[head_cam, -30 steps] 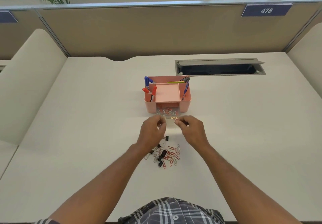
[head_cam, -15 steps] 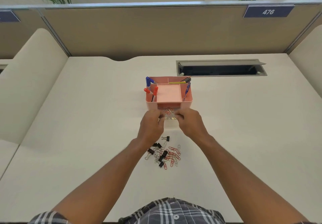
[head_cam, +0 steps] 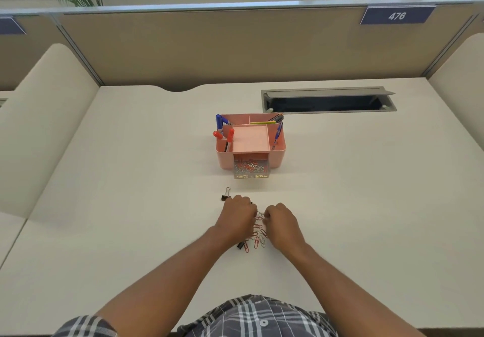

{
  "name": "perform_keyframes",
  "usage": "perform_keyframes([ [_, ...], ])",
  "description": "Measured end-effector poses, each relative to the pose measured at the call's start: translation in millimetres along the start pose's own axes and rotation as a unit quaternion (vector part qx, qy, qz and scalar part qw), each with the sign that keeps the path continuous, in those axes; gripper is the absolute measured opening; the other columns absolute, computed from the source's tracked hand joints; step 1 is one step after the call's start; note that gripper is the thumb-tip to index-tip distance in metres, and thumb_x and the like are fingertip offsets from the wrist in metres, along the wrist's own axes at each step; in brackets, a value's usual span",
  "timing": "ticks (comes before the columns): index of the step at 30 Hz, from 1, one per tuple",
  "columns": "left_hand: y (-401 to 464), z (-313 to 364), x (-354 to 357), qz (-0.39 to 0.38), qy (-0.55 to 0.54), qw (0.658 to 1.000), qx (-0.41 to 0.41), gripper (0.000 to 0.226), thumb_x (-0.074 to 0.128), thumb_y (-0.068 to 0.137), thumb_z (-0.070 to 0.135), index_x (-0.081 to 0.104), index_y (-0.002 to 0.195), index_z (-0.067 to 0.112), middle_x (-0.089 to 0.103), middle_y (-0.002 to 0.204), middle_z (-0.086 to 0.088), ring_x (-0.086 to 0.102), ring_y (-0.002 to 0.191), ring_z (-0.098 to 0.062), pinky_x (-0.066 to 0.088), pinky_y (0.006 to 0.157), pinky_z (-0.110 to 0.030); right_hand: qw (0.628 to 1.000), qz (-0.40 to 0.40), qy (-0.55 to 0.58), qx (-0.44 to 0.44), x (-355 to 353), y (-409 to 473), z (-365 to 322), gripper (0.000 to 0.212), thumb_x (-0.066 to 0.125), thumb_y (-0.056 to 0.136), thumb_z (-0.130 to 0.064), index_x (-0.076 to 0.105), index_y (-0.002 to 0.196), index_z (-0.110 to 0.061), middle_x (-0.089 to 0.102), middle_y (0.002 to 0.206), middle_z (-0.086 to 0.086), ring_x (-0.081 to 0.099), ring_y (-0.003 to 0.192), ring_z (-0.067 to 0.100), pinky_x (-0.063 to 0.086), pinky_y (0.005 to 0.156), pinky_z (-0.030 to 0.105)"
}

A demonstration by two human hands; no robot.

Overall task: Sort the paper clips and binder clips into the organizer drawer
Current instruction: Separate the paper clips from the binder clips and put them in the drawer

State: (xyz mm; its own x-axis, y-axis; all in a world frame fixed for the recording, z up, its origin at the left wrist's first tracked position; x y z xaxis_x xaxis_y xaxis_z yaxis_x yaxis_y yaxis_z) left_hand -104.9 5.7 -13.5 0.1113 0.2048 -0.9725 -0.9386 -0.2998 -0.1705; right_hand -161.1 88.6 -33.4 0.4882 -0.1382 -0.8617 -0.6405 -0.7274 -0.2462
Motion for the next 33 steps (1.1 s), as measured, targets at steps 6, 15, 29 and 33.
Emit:
perform_keyframes([
  [6,4.5,-4.1,-7.0,0.011,0.005,1.000,-0.018,0.016,0.052,0.087,0.019,0.066,0.093,0.016,0.062,0.092,-0.004,0.056,0.089,-0.026,0.042,0.073,-0.037,1.000,-0.010,0.006,-0.018,-6.4,18.7,-9.4,0.017,0.047,0.086,-0.005,0.062,0.094,-0.008,0.056,0.100,0.010,0.053,0.092,0.028,0.044,0.078,0.036],
  [15,-2.0,-9.1,-8.0,0.024,-0.067,0.997,-0.031,0.013,0.049,0.083,0.019,0.061,0.077,0.016,0.064,0.077,-0.002,0.058,0.077,-0.024,0.045,0.070,-0.038,0.999,-0.030,0.025,-0.030,-7.5,19.6,-7.0,0.014,0.050,0.084,-0.003,0.061,0.088,-0.011,0.063,0.092,0.004,0.055,0.090,0.024,0.045,0.076,0.033],
  [29,-11.3,-58.1,-41.7,0.130,-0.309,0.929,-0.155,0.006,0.060,0.087,0.015,0.065,0.086,0.019,0.065,0.080,0.009,0.057,0.073,-0.011,0.050,0.070,-0.029,0.983,-0.010,0.180,0.026,-34.3,28.6,6.3,0.018,0.057,0.083,-0.012,0.073,0.085,-0.021,0.070,0.082,-0.006,0.060,0.074,0.009,0.042,0.061,0.013],
  [33,-7.0,-62.9,-63.9,0.176,-0.341,0.911,-0.148,0.006,0.063,0.086,0.015,0.064,0.085,0.021,0.065,0.078,0.011,0.059,0.070,-0.009,0.051,0.066,-0.027,0.966,0.071,0.247,-0.005,-80.7,36.9,-14.4,0.007,0.065,0.085,-0.020,0.069,0.079,-0.021,0.068,0.074,-0.006,0.057,0.066,0.005,0.042,0.058,0.010],
])
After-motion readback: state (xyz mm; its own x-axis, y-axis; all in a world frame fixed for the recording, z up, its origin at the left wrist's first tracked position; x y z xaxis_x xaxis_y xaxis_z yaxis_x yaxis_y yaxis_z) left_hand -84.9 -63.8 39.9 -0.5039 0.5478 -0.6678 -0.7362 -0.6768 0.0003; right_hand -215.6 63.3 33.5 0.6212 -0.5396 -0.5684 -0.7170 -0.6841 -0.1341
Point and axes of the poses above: each hand's wrist, its own y-axis towards the middle knuckle, its own x-axis out of the palm, z = x × y, the point moved 10 cm from there along y, towards the middle knuckle
